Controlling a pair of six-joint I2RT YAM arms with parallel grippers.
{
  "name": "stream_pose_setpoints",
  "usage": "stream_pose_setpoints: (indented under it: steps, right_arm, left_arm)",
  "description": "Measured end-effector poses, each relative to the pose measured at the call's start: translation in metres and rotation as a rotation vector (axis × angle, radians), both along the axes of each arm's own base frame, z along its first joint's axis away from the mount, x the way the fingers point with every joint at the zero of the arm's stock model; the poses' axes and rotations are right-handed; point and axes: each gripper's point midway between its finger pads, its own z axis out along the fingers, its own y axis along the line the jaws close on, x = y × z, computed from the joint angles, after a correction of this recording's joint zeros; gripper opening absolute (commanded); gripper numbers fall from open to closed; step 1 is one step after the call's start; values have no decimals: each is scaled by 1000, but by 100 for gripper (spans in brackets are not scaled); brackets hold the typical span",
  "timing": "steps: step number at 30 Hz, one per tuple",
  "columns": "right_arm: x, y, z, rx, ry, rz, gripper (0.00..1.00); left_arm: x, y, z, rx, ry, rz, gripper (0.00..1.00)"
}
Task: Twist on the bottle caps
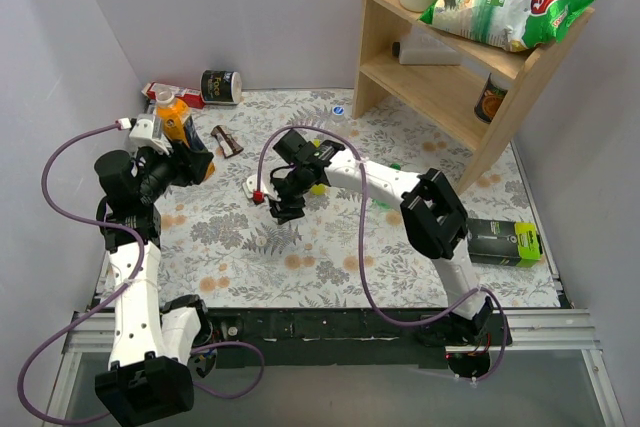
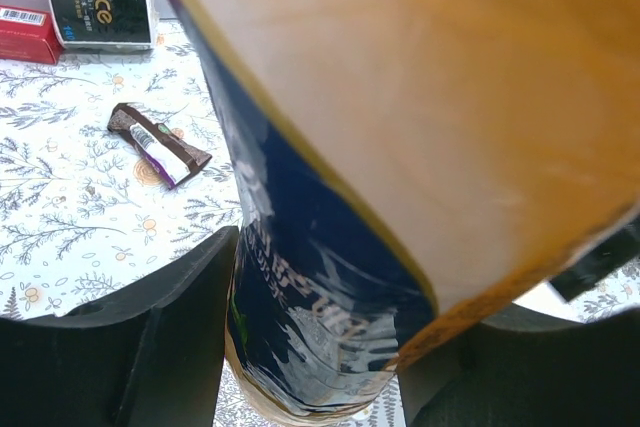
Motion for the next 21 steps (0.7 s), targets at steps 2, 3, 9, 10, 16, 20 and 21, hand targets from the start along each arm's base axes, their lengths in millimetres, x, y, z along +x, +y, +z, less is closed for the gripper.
stream_pose_setpoints:
  steps: [2,3,9,10,16,20,21]
  right_arm:
    - [3,3,-13,-21,-11,8,60]
    - [5,7,-19,-26,-19,13,61]
    - [-3,28,-43,-35,-22,71,60]
    - [-7,30,-46,-37,-24,86,61]
    - [-31,39,-54,-42,-38,156,60]
    - [-37,40,-61,-44,-34,168,60]
    - [-37,39,-64,-47,-32,167,60]
  left_arm:
    - [0,-1,0,-4,1,-1,0]
    - [0,-1,0,-5,0,-3,0]
    - [0,-8,-1,-5,5,-23,0]
    - [0,-9,-2,-5,9,-26,0]
    - [0,-12,-6,-7,25,-34,0]
    - [0,-14,-6,-5,24,-40,0]
    - [0,-14,-6,-5,24,-42,0]
